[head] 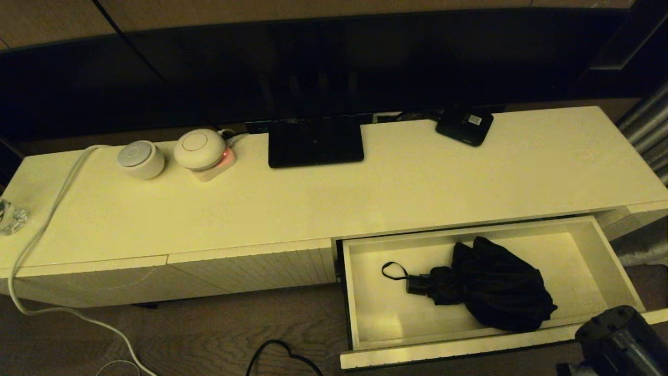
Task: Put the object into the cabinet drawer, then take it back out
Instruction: Close the drawer
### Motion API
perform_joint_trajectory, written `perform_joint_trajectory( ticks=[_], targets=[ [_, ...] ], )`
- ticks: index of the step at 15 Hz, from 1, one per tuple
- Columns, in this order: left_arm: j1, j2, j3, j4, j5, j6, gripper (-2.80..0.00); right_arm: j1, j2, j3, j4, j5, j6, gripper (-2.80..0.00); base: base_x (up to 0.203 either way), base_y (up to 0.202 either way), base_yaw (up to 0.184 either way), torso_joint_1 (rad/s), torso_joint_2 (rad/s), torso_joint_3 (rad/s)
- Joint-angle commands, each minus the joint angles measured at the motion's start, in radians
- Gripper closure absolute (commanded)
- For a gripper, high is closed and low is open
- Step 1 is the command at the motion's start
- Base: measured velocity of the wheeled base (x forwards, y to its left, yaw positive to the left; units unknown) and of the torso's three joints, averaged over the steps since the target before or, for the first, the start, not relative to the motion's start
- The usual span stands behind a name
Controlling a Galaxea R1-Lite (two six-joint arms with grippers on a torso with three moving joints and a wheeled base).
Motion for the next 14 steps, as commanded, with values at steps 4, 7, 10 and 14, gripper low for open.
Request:
perform_joint_trajectory(
  ticks=[4,7,10,14],
  targets=[
    [0.000,0.000,0.002,0.000,0.000,0.000,0.00,0.002,0.107,0.006,-0.114,-0.078,-0.004,0.00,0.000,0.000,0.000,0.000,0.00,0.000],
    [0.000,0.000,0.002,0.000,0.000,0.000,0.00,-0.003,0.110,0.000,-0.161,-0.120,-0.003,0.00,0.000,0.000,0.000,0.000,0.00,0.000],
    [0.000,0.000,0.002,0.000,0.000,0.000,0.00,-0.011,0.135,-0.006,-0.226,-0.165,0.002,0.00,0.000,0.000,0.000,0.000,0.00,0.000],
    [0.000,0.000,0.002,0.000,0.000,0.000,0.00,-0.019,0.204,-0.001,-0.353,-0.202,0.002,0.00,0.000,0.000,0.000,0.000,0.00,0.000]
  ],
)
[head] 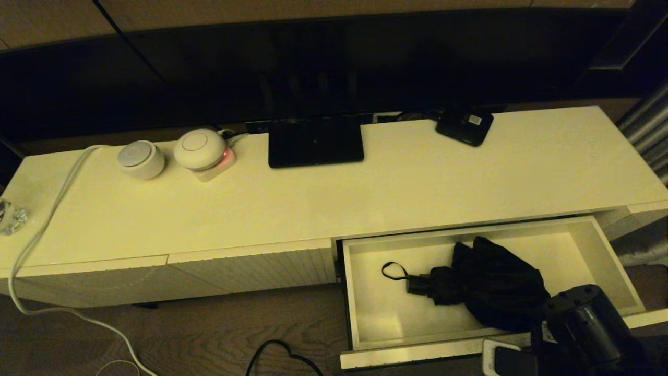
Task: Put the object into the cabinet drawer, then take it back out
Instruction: Close the drawer
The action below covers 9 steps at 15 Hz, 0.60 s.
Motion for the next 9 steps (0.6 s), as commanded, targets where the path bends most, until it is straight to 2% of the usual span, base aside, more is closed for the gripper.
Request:
perform_joint_trajectory(
  ticks=[1,5,9],
  targets=[
    [0.000,0.000,0.002,-0.001,0.000,0.000,0.00,-0.006,0.055,0.002,-0.058,-0.014,-0.005,0.00,0.000,0.000,0.000,0.000,0.00,0.000],
    [0.000,0.000,0.002,-0.001,0.000,0.000,0.00,-0.012,0.105,-0.006,-0.201,-0.040,-0.006,0.00,0.000,0.000,0.000,0.000,0.00,0.000],
    [0.000,0.000,0.002,-0.001,0.000,0.000,0.00,-0.015,0.123,-0.010,-0.235,-0.082,-0.016,0.00,0.000,0.000,0.000,0.000,0.00,0.000]
  ],
)
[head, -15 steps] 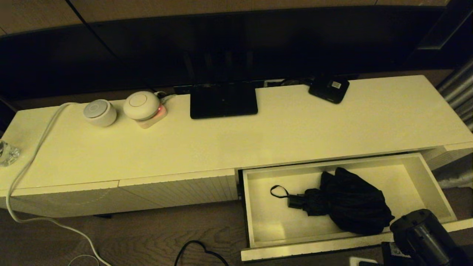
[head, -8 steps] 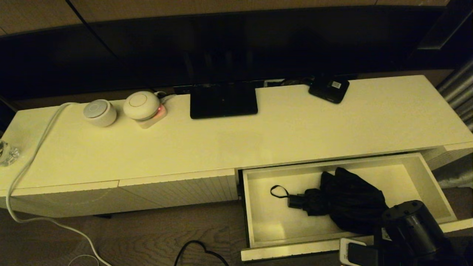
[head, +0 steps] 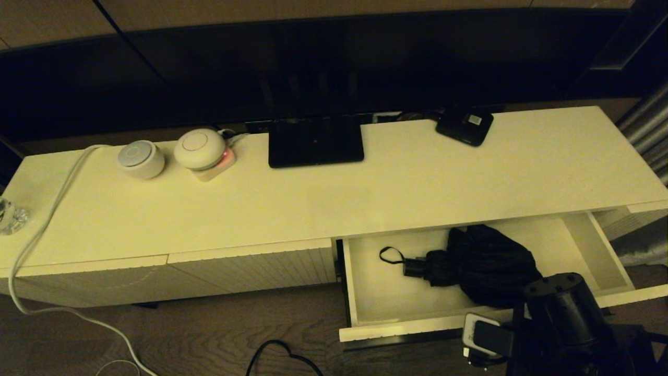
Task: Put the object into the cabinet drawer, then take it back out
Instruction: Close the drawer
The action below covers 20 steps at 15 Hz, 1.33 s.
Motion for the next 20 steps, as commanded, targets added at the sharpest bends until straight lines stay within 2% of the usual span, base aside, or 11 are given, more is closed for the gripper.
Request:
perform_joint_trajectory(
  ticks=[1,9,13,17,20],
  targets=[
    [0.000,0.000,0.002,0.000,0.000,0.000,0.00,0.000,0.014,-0.002,-0.005,-0.004,-0.005,0.00,0.000,0.000,0.000,0.000,0.00,0.000],
    [0.000,0.000,0.002,0.000,0.000,0.000,0.00,-0.007,0.012,-0.112,-0.069,-0.005,-0.026,0.00,0.000,0.000,0.000,0.000,0.00,0.000],
    [0.000,0.000,0.002,0.000,0.000,0.000,0.00,-0.021,0.058,-0.131,-0.153,-0.005,-0.026,0.00,0.000,0.000,0.000,0.000,0.00,0.000],
    [0.000,0.000,0.002,0.000,0.000,0.000,0.00,-0.032,0.136,-0.136,-0.312,-0.004,-0.027,0.00,0.000,0.000,0.000,0.000,0.00,0.000],
    [0.000,0.000,0.002,0.000,0.000,0.000,0.00,-0.050,0.162,-0.162,-0.339,-0.002,-0.027,0.00,0.000,0.000,0.000,0.000,0.00,0.000]
  ],
)
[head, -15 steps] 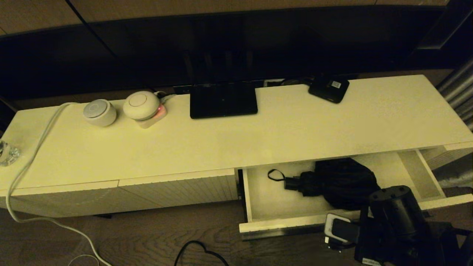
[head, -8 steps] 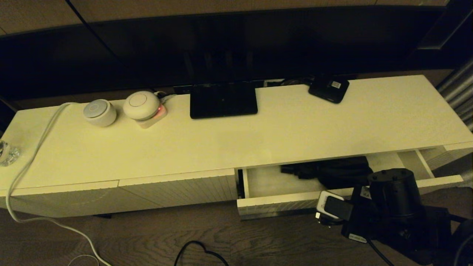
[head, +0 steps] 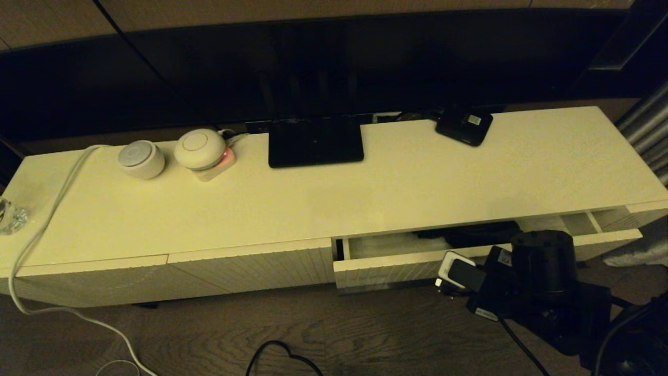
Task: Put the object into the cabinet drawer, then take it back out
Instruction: Close the drawer
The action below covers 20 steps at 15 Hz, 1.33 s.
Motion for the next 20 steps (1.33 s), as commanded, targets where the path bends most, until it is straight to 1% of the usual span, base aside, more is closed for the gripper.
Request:
perform_joint_trajectory(
  ticks=[1,4,11,14,17,18,20],
  targets=[
    [0.000,0.000,0.002,0.000,0.000,0.000,0.00,-0.007,0.024,-0.023,-0.005,-0.001,-0.004,0.00,0.000,0.000,0.000,0.000,0.00,0.000],
    [0.000,0.000,0.002,0.000,0.000,0.000,0.00,-0.021,0.028,-0.066,-0.010,0.007,-0.004,0.00,0.000,0.000,0.000,0.000,0.00,0.000],
    [0.000,0.000,0.002,0.000,0.000,0.000,0.00,-0.039,0.039,-0.106,-0.023,0.007,0.000,0.00,0.000,0.000,0.000,0.000,0.00,0.000],
    [0.000,0.000,0.002,0.000,0.000,0.000,0.00,-0.045,0.062,-0.120,-0.080,0.006,0.010,0.00,0.000,0.000,0.000,0.000,0.00,0.000],
    [0.000,0.000,0.002,0.000,0.000,0.000,0.00,-0.040,0.015,-0.062,-0.090,0.001,0.006,0.00,0.000,0.000,0.000,0.000,0.00,0.000],
    [0.000,0.000,0.002,0.000,0.000,0.000,0.00,-0.036,-0.035,-0.020,-0.073,0.001,0.000,0.00,0.000,0.000,0.000,0.000,0.00,0.000],
    [0.000,0.000,0.002,0.000,0.000,0.000,0.00,-0.028,-0.142,0.048,0.015,0.002,0.001,0.00,0.000,0.000,0.000,0.000,0.00,0.000]
  ],
)
